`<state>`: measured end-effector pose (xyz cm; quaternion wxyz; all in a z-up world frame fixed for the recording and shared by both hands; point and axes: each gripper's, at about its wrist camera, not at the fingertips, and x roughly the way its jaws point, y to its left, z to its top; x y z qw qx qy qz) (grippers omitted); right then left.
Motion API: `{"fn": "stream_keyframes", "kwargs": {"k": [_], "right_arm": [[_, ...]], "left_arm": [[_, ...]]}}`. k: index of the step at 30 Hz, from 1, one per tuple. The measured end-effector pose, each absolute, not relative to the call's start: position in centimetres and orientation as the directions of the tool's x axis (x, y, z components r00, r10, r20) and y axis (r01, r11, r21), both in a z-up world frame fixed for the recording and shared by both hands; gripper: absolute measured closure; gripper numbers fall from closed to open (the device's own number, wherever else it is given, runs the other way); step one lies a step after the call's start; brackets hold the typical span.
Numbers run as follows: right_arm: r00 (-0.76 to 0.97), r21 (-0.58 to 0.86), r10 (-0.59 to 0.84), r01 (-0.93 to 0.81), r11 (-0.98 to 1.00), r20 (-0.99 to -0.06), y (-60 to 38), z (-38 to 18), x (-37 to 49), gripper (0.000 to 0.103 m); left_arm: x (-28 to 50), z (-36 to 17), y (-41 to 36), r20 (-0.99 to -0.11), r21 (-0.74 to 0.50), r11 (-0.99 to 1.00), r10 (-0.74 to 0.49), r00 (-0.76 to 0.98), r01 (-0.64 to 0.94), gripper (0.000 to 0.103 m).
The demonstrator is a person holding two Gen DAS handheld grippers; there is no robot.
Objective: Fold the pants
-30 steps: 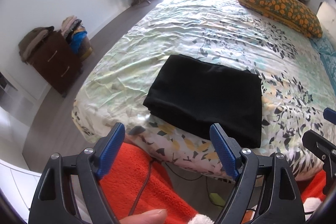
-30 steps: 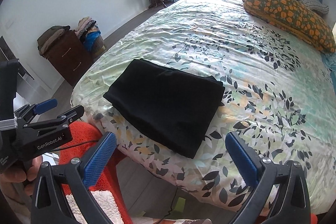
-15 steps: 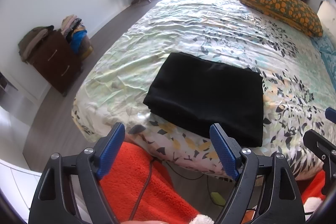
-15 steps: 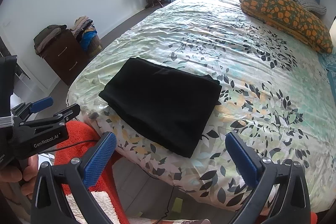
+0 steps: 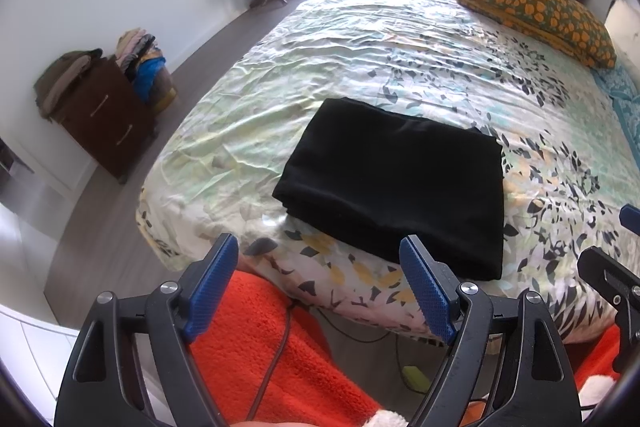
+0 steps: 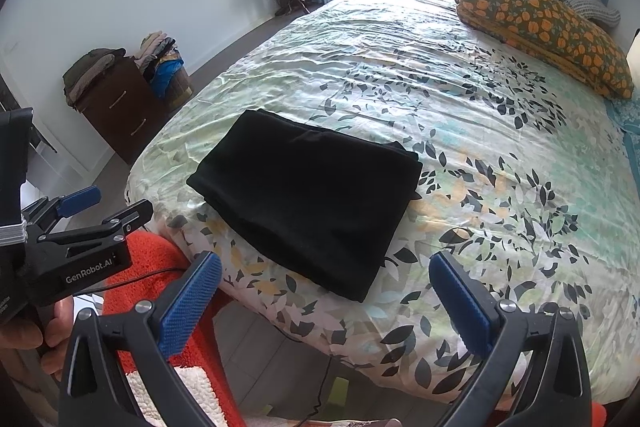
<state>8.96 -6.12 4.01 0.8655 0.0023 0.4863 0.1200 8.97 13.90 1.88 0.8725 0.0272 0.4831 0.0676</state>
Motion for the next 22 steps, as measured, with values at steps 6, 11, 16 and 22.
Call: {"fn": "stream_keyframes", "kwargs": {"k": [6, 11, 16, 22], "right_arm": [[0.497, 0.123, 0.210, -0.202, 0.972, -0.842, -5.93, 3.79, 9.00, 0.000], [0.500, 0.123, 0.210, -0.201, 0.972, -0.840, -5.89, 3.73, 9.01, 0.000], [0.498, 0.124, 0.211, -0.201, 0.972, -0.841, -5.87, 3.65, 9.07, 0.000], [0.494, 0.125, 0.206, -0.191, 0.973, -0.845, -5.85, 3.35, 9.11, 0.000]], "left_arm": [[9.10, 1.35, 14.07, -0.843, 0.110, 0.990, 0.143, 0.518, -0.094, 0.018], [9.15, 1.13, 14.15, -0.843, 0.111, 0.989, 0.144, 0.519, -0.094, 0.018], [9.27, 1.05, 14.22, -0.844, 0.112, 0.989, 0.144, 0.516, -0.093, 0.018], [9.26, 1.35, 14.18, -0.840, 0.065, 0.996, 0.085, 0.536, -0.056, 0.018]]}}
